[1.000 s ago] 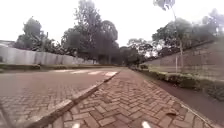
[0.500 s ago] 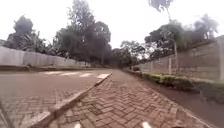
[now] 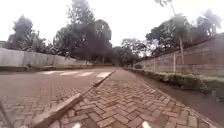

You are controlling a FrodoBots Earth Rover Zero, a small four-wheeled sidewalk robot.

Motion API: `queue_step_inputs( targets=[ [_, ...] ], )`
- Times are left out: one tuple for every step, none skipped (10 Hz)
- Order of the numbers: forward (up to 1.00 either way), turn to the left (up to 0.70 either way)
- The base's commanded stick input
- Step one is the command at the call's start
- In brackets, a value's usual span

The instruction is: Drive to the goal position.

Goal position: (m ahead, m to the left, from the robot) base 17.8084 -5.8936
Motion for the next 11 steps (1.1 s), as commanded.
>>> queue_step_inputs(
  targets=[
    [0.7, -0.34],
    [0.7, -0.33],
    [0.7, -0.32],
    [0.7, -0.34],
    [0.7, -0.35],
    [0.7, -0.35],
    [0.7, -0.3],
    [0.7, -0.12],
    [0.7, 0.06],
    [0.7, 0.11],
    [0.7, 0.11]
  ],
)
